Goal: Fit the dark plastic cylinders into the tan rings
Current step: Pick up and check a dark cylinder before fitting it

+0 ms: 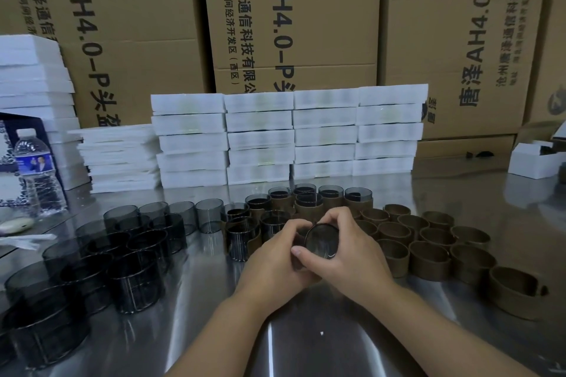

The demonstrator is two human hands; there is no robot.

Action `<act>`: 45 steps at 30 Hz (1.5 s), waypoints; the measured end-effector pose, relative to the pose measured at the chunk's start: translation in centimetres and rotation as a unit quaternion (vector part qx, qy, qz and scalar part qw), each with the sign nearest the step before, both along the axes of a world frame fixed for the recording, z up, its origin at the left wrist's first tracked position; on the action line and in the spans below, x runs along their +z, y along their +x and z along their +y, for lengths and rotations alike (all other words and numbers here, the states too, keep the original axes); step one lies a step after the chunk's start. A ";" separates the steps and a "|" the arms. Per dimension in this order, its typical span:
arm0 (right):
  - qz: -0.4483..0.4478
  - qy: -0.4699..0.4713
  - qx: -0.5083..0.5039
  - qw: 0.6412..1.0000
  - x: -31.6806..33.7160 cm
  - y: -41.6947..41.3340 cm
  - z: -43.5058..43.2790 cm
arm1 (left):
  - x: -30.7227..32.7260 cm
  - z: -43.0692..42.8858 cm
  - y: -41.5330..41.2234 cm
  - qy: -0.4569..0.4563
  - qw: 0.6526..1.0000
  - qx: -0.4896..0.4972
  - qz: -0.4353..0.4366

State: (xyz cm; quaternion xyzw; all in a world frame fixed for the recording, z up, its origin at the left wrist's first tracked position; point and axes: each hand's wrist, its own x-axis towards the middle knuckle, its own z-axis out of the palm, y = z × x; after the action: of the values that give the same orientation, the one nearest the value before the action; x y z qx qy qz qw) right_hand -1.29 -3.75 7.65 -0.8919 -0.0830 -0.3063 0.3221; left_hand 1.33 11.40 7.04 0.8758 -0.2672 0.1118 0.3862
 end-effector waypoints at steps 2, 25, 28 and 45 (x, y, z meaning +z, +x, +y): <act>0.006 0.004 -0.006 1.000 0.0 0.1 -0.1 | -0.1 0.0 0.0 0.006 1.000 -0.001 -0.007; 0.006 0.033 -0.014 0.999 0.2 0.4 -0.8 | -0.5 -0.2 0.3 0.064 0.995 -0.018 -0.078; 0.012 0.039 -0.005 0.999 0.4 0.6 -0.9 | -0.6 0.0 0.3 0.060 0.995 -0.016 -0.078; -0.038 0.105 0.052 0.992 -0.1 1.3 -1.0 | -0.9 0.0 0.7 0.001 0.999 0.025 -0.049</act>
State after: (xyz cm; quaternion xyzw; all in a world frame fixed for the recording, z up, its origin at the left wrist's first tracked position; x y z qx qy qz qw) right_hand -0.02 -4.71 7.58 -0.8355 -0.1087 -0.3301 0.4256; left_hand 1.98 11.41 6.18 0.8761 -0.2642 0.1633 0.3687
